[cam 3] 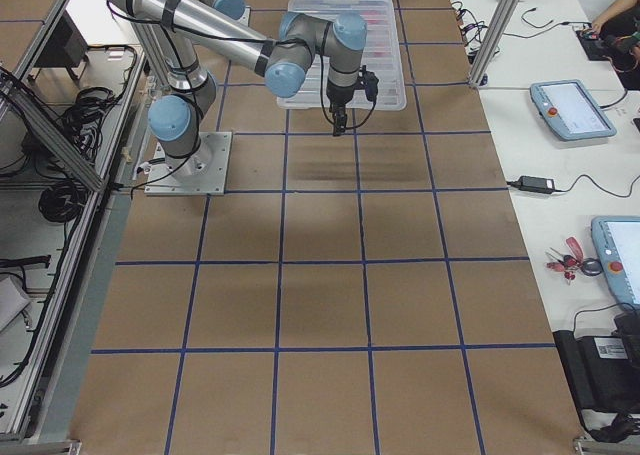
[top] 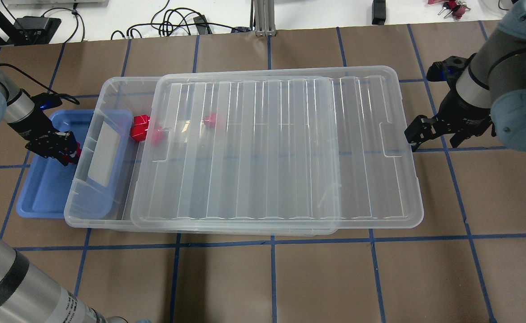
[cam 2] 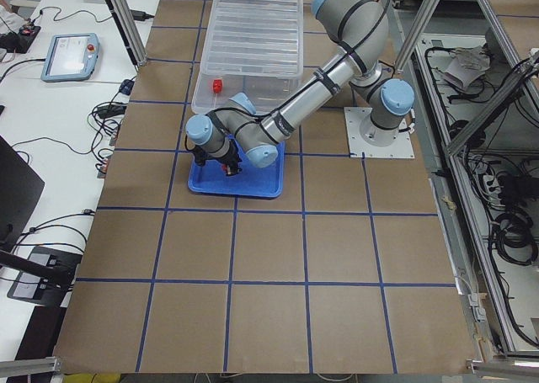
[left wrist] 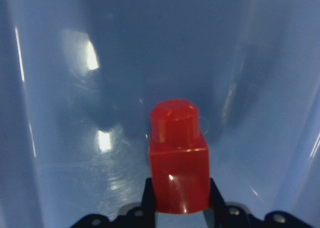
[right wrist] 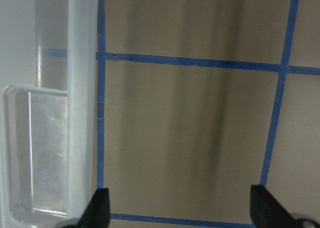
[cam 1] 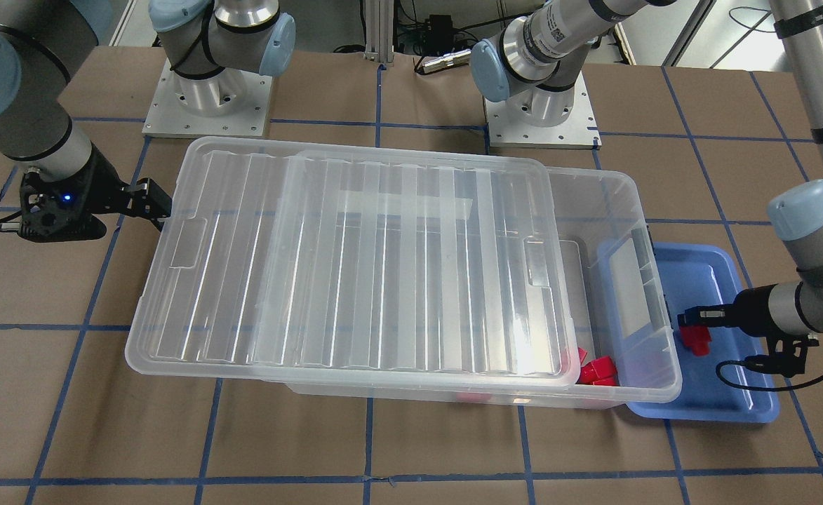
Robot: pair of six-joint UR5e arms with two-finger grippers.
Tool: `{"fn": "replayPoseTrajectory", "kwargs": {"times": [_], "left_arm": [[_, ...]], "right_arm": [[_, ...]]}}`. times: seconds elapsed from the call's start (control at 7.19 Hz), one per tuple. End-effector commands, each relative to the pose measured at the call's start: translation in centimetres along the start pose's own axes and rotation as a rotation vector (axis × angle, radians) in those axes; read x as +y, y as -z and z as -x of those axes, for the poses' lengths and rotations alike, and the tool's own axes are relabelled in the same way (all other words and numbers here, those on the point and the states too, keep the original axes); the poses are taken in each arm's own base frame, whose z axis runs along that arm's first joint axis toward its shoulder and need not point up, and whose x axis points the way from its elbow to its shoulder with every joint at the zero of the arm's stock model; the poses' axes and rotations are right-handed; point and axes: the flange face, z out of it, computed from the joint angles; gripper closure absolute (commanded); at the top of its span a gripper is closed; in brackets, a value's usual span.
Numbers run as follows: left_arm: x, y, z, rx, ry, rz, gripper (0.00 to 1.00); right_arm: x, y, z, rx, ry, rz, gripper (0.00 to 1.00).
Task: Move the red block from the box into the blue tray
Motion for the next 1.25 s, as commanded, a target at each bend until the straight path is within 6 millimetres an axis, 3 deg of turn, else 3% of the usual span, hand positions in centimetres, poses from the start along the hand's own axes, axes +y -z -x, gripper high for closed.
{"fn": "replayPoseTrajectory", "kwargs": {"times": [0.0,0.14,0.28,0.56,0.83,0.97,1.11], "left_arm": [[0.1,0.0,0.0,0.003,0.000,0.009,0.21],[0.2,0.1,-0.1,0.001,-0.003,0.009,0.08],[0.4,0.6,-0.1,-0.001,-0.003,0.004,0.03],[1.2,4.3,-0.6,-0.030,-0.006,-0.026,0.00],[2.7,11.4,-2.9,-0.065,-0.022,-0.077,0.00],[3.6,16.1,-5.4,-0.100,-0.041,-0.111,0.00],[4.4,19.7,-9.5,-0.120,-0.062,-0.127,0.00]], "right_arm": [[-0.2,0.1,3.3,-0.003,-0.022,-0.018,0.00],[-0.2,0.1,4.6,0.000,-0.035,-0.029,0.00],[-0.1,0.2,6.2,0.002,-0.045,-0.035,0.00],[0.0,0.2,8.5,0.006,-0.022,-0.052,0.00],[0.0,0.2,8.9,0.004,-0.016,-0.052,0.00],[-0.1,0.1,9.2,-0.022,-0.018,-0.050,0.00],[0.0,-0.2,9.6,-0.029,-0.011,-0.045,0.00]]}}
